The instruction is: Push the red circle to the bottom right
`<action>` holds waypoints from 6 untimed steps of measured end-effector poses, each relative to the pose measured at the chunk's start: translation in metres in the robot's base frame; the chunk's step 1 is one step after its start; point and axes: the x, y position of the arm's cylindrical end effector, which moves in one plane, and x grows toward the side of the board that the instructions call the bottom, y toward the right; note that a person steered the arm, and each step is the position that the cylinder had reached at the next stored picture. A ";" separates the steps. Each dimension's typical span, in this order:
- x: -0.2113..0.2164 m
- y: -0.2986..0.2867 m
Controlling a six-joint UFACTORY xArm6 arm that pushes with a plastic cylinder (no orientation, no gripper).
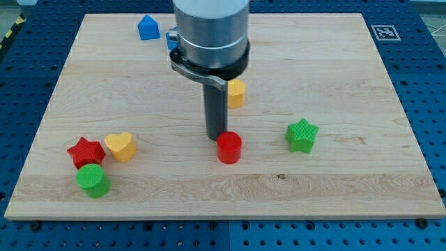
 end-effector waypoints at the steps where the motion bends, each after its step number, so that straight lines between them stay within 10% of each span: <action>1: 0.002 0.006; 4: 0.039 -0.008; 6: 0.065 0.105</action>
